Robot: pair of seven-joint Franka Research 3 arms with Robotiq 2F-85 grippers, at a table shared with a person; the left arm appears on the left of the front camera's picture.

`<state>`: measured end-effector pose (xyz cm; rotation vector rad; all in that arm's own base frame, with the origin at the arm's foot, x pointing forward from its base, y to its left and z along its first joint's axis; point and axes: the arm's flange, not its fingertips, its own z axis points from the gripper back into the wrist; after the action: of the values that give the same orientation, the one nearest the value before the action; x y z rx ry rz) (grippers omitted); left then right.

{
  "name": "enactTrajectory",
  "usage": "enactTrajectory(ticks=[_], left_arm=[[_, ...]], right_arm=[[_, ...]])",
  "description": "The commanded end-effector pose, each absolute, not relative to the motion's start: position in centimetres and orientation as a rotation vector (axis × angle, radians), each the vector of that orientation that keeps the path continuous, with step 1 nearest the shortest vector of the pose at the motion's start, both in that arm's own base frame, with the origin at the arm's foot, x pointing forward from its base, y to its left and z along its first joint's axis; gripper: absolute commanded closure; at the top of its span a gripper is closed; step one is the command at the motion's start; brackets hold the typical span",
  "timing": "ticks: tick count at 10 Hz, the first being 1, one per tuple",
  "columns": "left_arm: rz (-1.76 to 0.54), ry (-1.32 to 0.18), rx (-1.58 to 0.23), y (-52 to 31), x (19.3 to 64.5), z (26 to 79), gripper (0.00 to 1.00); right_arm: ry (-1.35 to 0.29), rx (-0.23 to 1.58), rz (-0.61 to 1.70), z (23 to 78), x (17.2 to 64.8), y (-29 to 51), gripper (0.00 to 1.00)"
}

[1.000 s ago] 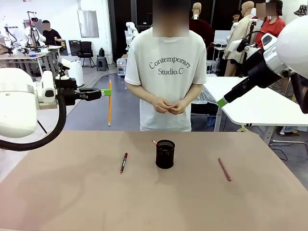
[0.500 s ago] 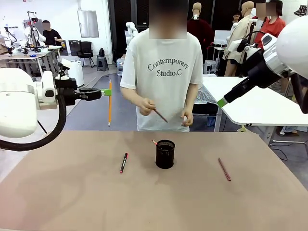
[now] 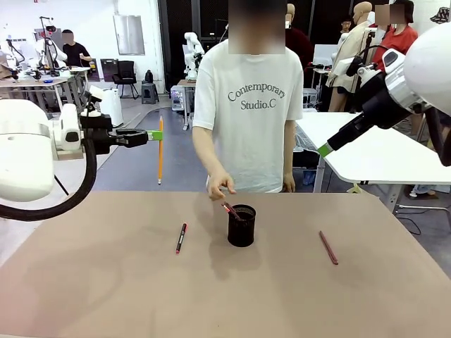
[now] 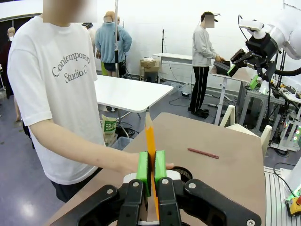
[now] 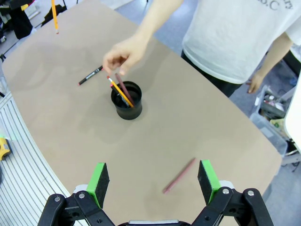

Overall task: Place the pens into the pen holder.
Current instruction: Pick up a writing instrument from the table and place it into the Pen holder.

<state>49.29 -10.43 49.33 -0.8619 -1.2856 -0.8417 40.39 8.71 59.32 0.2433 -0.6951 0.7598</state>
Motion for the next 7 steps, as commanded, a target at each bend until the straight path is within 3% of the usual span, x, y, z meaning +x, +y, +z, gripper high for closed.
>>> enactTrajectory(ticks=[1, 7], left_arm=[[-0.848, -1.293, -0.869, -10.35, 49.52, 49.55, 1.0], [-0.848, -1.293, -0.869, -10.35, 49.52, 49.55, 1.0]], right_arm=[[-0.697, 0.253, 0.762, 59.34, 40.41, 8.58, 0.0], [-0.697, 0.253, 0.762, 59.34, 40.41, 8.58, 0.0]])
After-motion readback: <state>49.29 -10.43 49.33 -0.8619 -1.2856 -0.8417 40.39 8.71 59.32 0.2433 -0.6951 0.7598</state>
